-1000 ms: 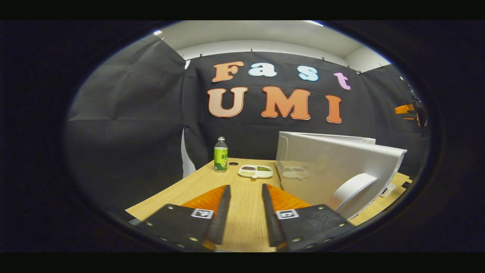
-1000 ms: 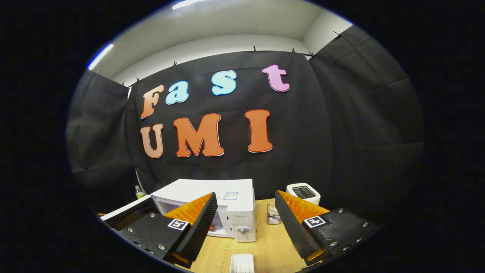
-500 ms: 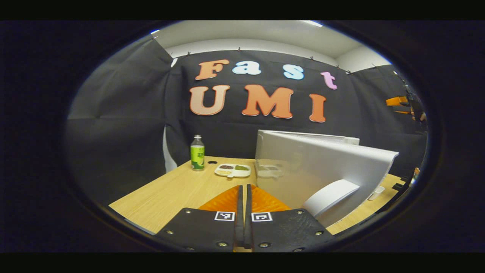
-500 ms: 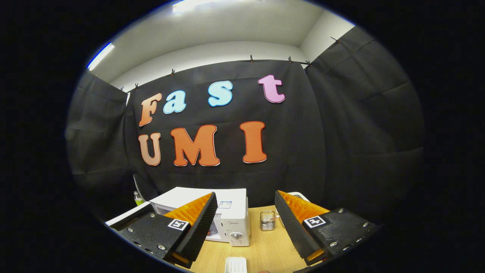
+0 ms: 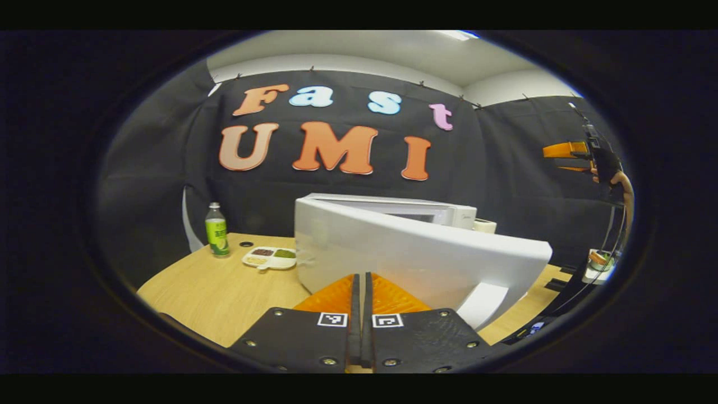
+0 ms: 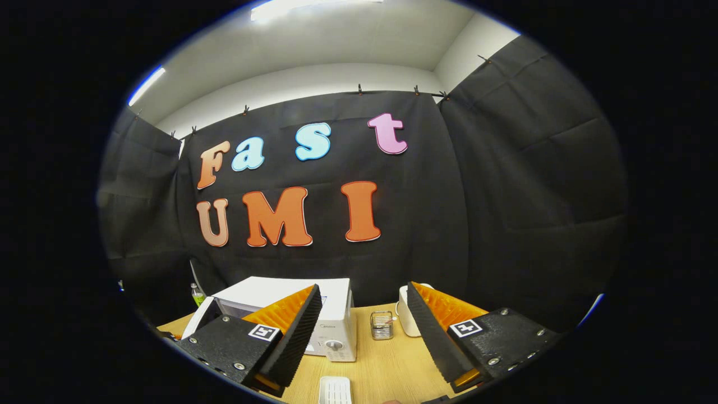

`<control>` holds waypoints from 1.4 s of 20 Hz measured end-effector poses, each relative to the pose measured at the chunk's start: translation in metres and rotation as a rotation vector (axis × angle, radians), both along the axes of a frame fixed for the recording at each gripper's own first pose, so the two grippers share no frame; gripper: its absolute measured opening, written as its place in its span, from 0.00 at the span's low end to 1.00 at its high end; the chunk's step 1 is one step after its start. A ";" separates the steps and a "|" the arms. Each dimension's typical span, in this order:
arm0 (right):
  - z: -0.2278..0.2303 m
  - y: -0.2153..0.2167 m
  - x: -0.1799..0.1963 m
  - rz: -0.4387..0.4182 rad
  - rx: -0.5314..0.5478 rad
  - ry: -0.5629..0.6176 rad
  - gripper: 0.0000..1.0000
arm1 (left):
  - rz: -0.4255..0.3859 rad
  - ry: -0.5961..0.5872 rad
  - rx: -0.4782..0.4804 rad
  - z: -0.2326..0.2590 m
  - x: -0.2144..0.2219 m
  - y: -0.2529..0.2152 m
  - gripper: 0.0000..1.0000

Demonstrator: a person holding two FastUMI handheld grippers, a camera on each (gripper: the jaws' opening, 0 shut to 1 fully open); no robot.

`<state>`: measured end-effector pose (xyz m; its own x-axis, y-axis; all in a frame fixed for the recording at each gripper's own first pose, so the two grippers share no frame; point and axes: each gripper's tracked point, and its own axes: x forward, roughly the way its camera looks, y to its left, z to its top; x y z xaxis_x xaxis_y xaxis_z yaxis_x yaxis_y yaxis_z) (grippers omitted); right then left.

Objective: Open the microwave oven with the left hand, put the food in, and close the microwave oven.

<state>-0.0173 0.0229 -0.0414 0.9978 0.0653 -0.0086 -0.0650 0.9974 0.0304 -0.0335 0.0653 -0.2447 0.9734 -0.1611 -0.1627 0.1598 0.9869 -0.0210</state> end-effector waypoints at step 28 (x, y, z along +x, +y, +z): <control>-0.033 -0.057 0.015 -0.066 -0.031 0.054 0.94 | 0.161 0.003 0.128 -0.013 0.185 -0.095 0.01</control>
